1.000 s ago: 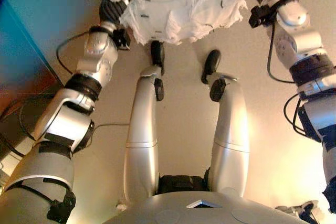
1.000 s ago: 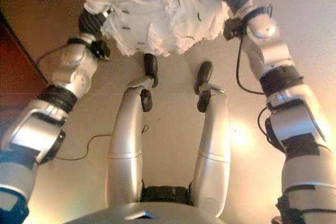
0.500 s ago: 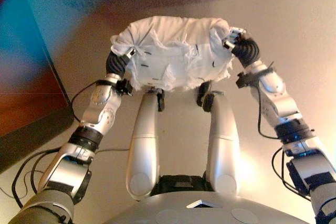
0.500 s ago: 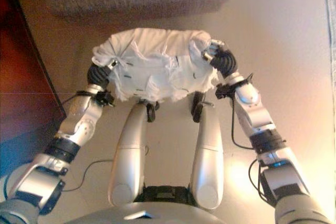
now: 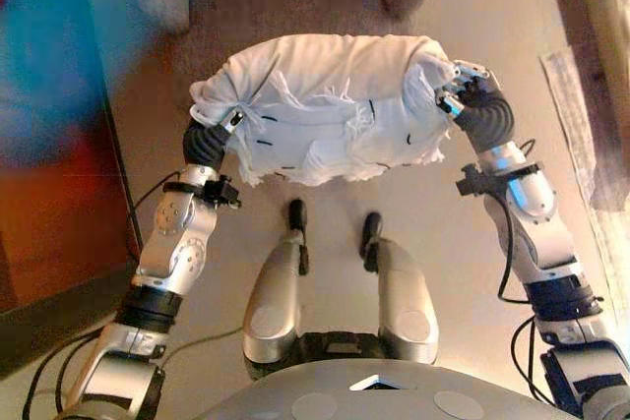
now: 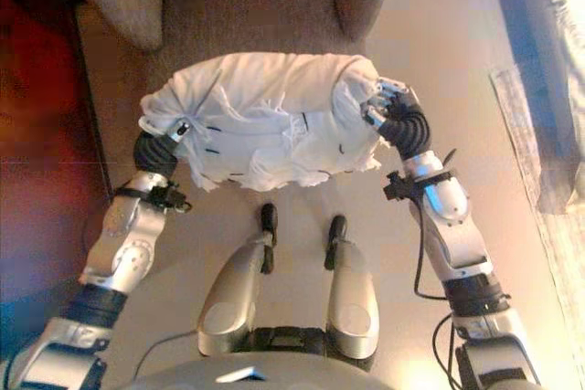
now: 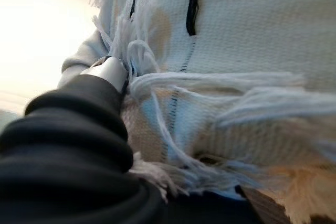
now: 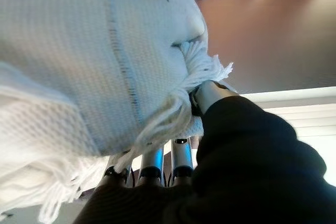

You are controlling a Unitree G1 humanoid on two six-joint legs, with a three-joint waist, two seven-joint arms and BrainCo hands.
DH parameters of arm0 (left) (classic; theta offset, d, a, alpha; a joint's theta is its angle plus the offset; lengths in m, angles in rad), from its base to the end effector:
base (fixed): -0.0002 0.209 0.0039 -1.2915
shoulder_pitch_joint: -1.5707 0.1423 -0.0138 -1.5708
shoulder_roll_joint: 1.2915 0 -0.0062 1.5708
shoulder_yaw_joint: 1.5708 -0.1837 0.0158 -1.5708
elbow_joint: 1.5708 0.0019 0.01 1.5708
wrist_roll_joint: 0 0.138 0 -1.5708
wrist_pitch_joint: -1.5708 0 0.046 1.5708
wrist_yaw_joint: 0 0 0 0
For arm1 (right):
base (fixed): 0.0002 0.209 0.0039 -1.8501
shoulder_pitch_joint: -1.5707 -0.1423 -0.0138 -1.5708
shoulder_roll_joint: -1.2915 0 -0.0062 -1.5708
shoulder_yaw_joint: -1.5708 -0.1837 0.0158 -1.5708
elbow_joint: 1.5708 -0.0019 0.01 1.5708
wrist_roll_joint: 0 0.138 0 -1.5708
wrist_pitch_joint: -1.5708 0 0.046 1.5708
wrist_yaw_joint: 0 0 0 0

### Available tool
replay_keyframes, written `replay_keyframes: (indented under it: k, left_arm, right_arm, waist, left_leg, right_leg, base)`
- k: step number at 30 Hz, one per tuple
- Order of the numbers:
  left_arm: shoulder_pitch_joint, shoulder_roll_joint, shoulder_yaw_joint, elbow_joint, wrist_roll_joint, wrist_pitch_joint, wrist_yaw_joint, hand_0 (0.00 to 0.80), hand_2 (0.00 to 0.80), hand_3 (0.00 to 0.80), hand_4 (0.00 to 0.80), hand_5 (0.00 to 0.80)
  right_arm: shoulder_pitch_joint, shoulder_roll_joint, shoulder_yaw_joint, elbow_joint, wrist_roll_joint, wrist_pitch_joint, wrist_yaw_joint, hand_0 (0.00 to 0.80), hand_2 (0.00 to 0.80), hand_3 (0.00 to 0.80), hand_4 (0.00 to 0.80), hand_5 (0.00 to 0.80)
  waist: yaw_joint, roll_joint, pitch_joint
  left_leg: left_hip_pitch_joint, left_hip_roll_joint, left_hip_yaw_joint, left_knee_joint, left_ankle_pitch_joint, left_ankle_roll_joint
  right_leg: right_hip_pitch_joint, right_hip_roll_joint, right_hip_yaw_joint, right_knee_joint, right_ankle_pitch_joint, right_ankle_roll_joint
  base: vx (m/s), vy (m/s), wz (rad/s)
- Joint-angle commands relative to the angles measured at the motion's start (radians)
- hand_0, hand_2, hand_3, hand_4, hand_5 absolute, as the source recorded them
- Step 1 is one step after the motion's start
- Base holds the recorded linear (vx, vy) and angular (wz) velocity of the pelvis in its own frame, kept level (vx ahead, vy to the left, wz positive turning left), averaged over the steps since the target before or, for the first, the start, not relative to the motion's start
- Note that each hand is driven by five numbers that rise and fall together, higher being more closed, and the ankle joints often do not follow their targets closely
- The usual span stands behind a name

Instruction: Pick up the cushion and take it to the sofa

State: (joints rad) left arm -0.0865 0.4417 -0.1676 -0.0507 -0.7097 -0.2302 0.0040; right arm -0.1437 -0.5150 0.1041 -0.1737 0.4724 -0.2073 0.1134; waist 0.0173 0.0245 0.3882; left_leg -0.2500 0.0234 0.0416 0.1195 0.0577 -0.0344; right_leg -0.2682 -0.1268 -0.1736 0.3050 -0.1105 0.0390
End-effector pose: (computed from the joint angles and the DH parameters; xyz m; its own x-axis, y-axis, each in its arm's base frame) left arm 0.2168 0.1946 0.0846 0.9533 -0.1272 0.2739 0.1999 0.9455 -0.2570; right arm 0.2215 -0.2010 0.1259 0.8501 0.3208 0.4176 -0.3003 0.9468 -0.1159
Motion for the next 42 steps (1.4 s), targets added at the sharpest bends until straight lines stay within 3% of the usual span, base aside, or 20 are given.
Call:
replay_keyframes:
  k: [1, 7, 15, 17, 19, 22, 24, 25, 27, 30, 33, 36, 38, 42]
  left_arm:
    - [0.032, -0.057, -0.026, -0.187, 0.039, -0.111, -0.088, 0.8, 0.8, 0.8, 0.8, 0.8]
    - [0.092, -0.053, 0.011, -0.255, 0.004, -0.113, -0.115, 0.8, 0.8, 0.8, 0.8, 0.8]
    - [0.103, -0.038, 0.015, -0.267, -0.02, -0.112, -0.109, 0.8, 0.8, 0.8, 0.8, 0.8]
    - [0.114, -0.04, 0.023, -0.269, -0.023, -0.12, -0.108, 0.8, 0.8, 0.8, 0.8, 0.8]
    - [0.141, -0.04, 0.039, -0.275, -0.027, -0.137, -0.112, 0.8, 0.8, 0.8, 0.8, 0.8]
    - [0.174, -0.05, 0.055, -0.265, -0.048, -0.13, -0.123, 0.8, 0.8, 0.8, 0.8, 0.8]
    - [0.186, -0.064, 0.058, -0.258, -0.05, -0.127, -0.129, 0.8, 0.8, 0.8, 0.8, 0.8]
    - [0.192, -0.066, 0.057, -0.26, -0.044, -0.132, -0.125, 0.8, 0.8, 0.8, 0.8, 0.8]
    - [0.198, -0.066, 0.054, -0.267, -0.048, -0.129, -0.117, 0.8, 0.8, 0.8, 0.8, 0.8]
    - [0.185, -0.063, 0.025, -0.265, -0.038, -0.14, -0.087, 0.8, 0.8, 0.8, 0.8, 0.8]
    - [0.207, -0.065, 0.026, -0.275, -0.043, -0.148, -0.073, 0.8, 0.8, 0.8, 0.8, 0.8]
    - [0.224, -0.067, 0.04, -0.288, -0.049, -0.154, -0.068, 0.8, 0.8, 0.8, 0.8, 0.8]
    - [0.231, -0.06, 0.045, -0.29, -0.058, -0.164, -0.063, 0.8, 0.8, 0.8, 0.8, 0.8]
    - [0.235, -0.06, 0.046, -0.29, -0.063, -0.177, -0.057, 0.8, 0.8, 0.8, 0.8, 0.8]
  right_arm:
    - [0.066, 0.044, 0.031, -0.142, -0.022, -0.105, 0.07, 0.8, 0.8, 0.8, 0.8, 0.8]
    - [0.121, 0.043, 0.002, -0.222, -0.001, -0.125, 0.056, 0.8, 0.8, 0.8, 0.8, 0.8]
    - [0.134, 0.013, 0.004, -0.254, 0.025, -0.107, 0.049, 0.8, 0.8, 0.8, 0.8, 0.8]
    - [0.134, 0.0, 0.003, -0.249, 0.048, -0.097, 0.064, 0.8, 0.8, 0.8, 0.8, 0.8]
    - [0.151, -0.008, 0.006, -0.246, 0.072, -0.105, 0.097, 0.8, 0.8, 0.8, 0.8, 0.8]
    - [0.178, 0.0, 0.01, -0.226, 0.071, -0.109, 0.115, 0.8, 0.8, 0.8, 0.8, 0.8]
    - [0.17, 0.013, 0.025, -0.221, 0.066, -0.101, 0.112, 0.8, 0.8, 0.8, 0.8, 0.8]
    - [0.163, 0.02, 0.035, -0.221, 0.054, -0.096, 0.106, 0.8, 0.8, 0.8, 0.8, 0.8]
    - [0.154, 0.028, 0.049, -0.226, 0.032, -0.084, 0.082, 0.8, 0.8, 0.8, 0.8, 0.8]
    - [0.136, 0.019, 0.083, -0.221, 0.016, -0.077, 0.031, 0.8, 0.8, 0.8, 0.8, 0.8]
    - [0.143, 0.012, 0.096, -0.221, 0.021, -0.072, 0.042, 0.8, 0.8, 0.8, 0.8, 0.8]
    - [0.149, 0.007, 0.097, -0.223, 0.029, -0.07, 0.063, 0.8, 0.8, 0.8, 0.8, 0.8]
    - [0.156, -0.01, 0.094, -0.223, 0.05, -0.082, 0.081, 0.8, 0.8, 0.8, 0.8, 0.8]
    - [0.164, -0.032, 0.083, -0.225, 0.075, -0.092, 0.1, 0.8, 0.8, 0.8, 0.8, 0.8]
  waist:
    - [0.029, -0.018, -0.252]
    - [0.028, -0.04, -0.324]
    - [0.021, -0.053, -0.343]
    - [0.016, -0.064, -0.334]
    - [0.012, -0.077, -0.313]
    - [0.018, -0.093, -0.275]
    - [0.042, -0.074, -0.261]
    - [0.055, -0.06, -0.256]
    - [0.076, -0.045, -0.252]
    - [0.129, -0.021, -0.249]
    - [0.166, -0.014, -0.248]
    - [0.181, -0.013, -0.246]
    - [0.192, -0.006, -0.243]
    - [0.2, -0.002, -0.241]
  left_leg:
    - [0.126, -0.01, -0.022, -0.097, 0.047, -0.003]
    - [0.232, 0.023, -0.007, -0.181, 0.058, -0.017]
    - [0.261, 0.065, 0.007, -0.185, 0.064, -0.047]
    - [0.259, 0.067, 0.014, -0.113, 0.047, -0.051]
    - [0.219, 0.069, 0.019, 0.038, 0.067, -0.054]
    - [0.129, 0.045, 0.025, 0.222, 0.079, -0.034]
    - [0.103, -0.018, -0.017, 0.179, 0.07, -0.013]
    - [0.1, -0.03, -0.029, 0.135, 0.08, -0.011]
    - [0.088, -0.034, -0.035, 0.061, 0.107, -0.015]
    - [0.021, -0.024, -0.053, -0.102, 0.218, -0.038]
    - [-0.024, 0.001, -0.093, -0.168, 0.299, -0.062]
    - [-0.061, 0.036, -0.105, -0.186, 0.309, -0.075]
    - [-0.091, 0.084, -0.12, -0.204, 0.32, -0.089]
    - [-0.106, 0.139, -0.141, -0.196, 0.327, -0.103]
  right_leg:
    - [0.193, -0.002, -0.039, -0.201, 0.13, 0.042]
    - [0.299, 0.009, -0.045, -0.288, 0.151, 0.043]
    - [0.343, 0.03, -0.036, -0.325, 0.155, 0.031]
    - [0.337, 0.033, -0.032, -0.318, 0.159, 0.019]
    - [0.333, 0.036, -0.027, -0.305, 0.16, -0.001]
    - [0.34, 0.042, -0.01, -0.268, 0.152, -0.02]
    - [0.338, 0.066, 0.014, -0.233, 0.131, -0.015]
    - [0.343, 0.082, 0.027, -0.221, 0.114, -0.015]
    - [0.359, 0.098, 0.04, -0.22, 0.094, -0.016]
    - [0.435, 0.129, 0.073, -0.215, 0.035, -0.021]
    - [0.481, 0.14, 0.107, -0.172, -0.016, -0.03]
    - [0.49, 0.133, 0.117, -0.117, -0.059, -0.032]
    - [0.499, 0.12, 0.123, -0.064, -0.104, -0.03]
    - [0.527, 0.068, 0.127, 0.015, -0.16, -0.009]
  base:
    - [0.203, -0.092, 0.02]
    - [0.075, -0.111, 0.02]
    - [0.006, -0.133, -0.01]
    - [-0.028, -0.151, -0.03]
    - [-0.027, -0.181, -0.08]
    - [0.035, -0.197, -0.21]
    - [0.141, -0.064, -0.2]
    - [0.173, -0.012, -0.36]
    - [0.266, 0.015, -0.45]
    - [0.423, 0.05, -0.34]
    - [0.464, 0.105, -0.68]
    - [0.422, 0.168, -0.48]
    - [0.589, 0.304, -0.25]
    - [0.548, 0.355, 0.19]
